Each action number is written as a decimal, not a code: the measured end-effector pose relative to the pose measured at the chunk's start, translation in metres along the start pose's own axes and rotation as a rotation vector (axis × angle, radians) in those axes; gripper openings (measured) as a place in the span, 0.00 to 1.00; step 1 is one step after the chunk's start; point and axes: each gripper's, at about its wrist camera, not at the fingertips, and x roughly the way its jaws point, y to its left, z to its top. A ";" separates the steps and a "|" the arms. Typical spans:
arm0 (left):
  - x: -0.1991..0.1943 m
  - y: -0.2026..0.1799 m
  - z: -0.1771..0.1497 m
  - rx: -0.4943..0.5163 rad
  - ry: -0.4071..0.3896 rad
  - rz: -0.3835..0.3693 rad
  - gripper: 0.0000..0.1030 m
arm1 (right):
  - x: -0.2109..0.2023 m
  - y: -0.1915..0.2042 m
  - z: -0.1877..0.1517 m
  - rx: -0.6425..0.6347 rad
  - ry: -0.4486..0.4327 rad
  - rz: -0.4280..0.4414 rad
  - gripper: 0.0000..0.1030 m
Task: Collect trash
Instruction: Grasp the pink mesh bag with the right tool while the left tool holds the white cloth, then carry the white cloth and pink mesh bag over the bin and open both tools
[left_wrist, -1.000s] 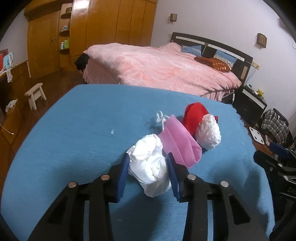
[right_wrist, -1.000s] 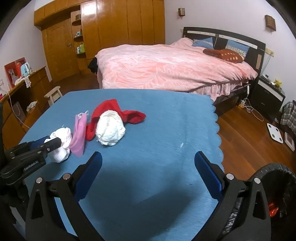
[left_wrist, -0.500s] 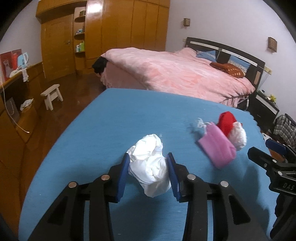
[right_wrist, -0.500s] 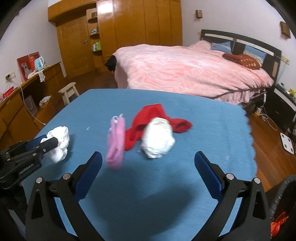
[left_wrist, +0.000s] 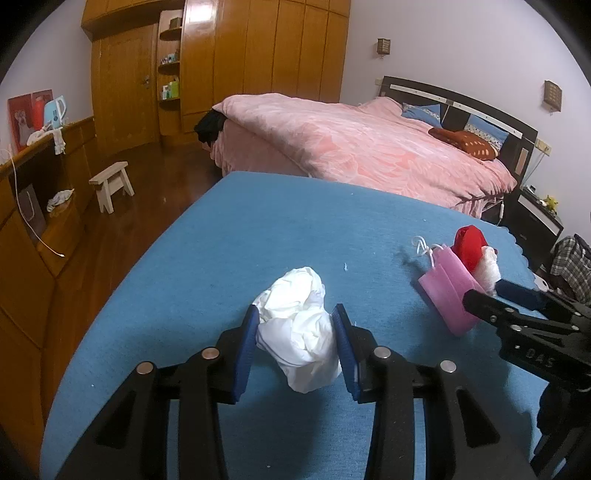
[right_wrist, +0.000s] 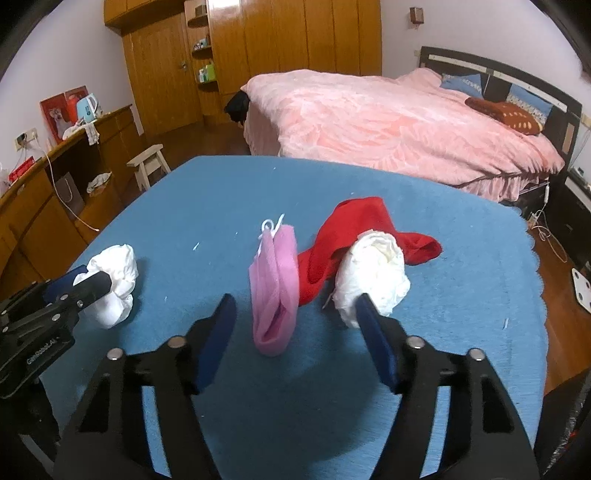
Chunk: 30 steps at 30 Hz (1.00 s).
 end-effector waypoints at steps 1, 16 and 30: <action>0.000 0.000 0.000 0.000 0.000 0.000 0.39 | 0.002 0.000 0.000 -0.001 0.008 0.006 0.51; -0.013 -0.012 0.001 0.006 -0.012 -0.016 0.39 | -0.021 -0.001 -0.005 0.014 0.010 0.077 0.14; -0.036 -0.050 -0.002 0.036 -0.023 -0.080 0.39 | -0.074 -0.025 -0.016 0.068 -0.052 0.066 0.14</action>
